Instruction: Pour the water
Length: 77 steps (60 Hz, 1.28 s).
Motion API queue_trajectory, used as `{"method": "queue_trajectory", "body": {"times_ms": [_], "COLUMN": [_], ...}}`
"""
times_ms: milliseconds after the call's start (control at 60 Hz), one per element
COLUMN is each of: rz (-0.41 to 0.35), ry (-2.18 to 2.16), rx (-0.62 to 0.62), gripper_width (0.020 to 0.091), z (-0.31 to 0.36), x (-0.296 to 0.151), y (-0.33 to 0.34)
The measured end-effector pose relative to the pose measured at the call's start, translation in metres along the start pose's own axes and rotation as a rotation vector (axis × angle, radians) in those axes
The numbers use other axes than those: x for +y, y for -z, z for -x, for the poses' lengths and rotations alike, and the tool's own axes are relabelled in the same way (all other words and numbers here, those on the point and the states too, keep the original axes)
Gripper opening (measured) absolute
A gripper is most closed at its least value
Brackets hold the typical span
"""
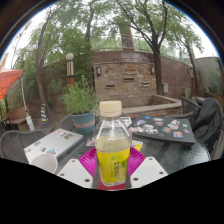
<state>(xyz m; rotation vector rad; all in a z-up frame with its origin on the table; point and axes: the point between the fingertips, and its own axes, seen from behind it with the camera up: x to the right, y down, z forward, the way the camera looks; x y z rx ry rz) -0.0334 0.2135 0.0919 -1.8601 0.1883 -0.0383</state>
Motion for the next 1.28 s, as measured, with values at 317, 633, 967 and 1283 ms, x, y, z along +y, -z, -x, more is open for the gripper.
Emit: {"method": "queue_trajectory", "body": {"times_ms": [317, 633, 967, 1283], "rz": [0.01, 0.143, 0.168, 0.177], "ry": [-0.014, -0.033, 0.042, 0.053], "rx": [-0.157, -0.149, -0.039, 0.101], "gripper_width": [0.0396, 0.0811, 0.08, 0.0807], "z": [0.023, 0.024, 0.037, 0.115], "x": [0.039, 0.071, 0.027, -0.032], "y": [-0.011, -0.008, 0.112, 0.321]}}
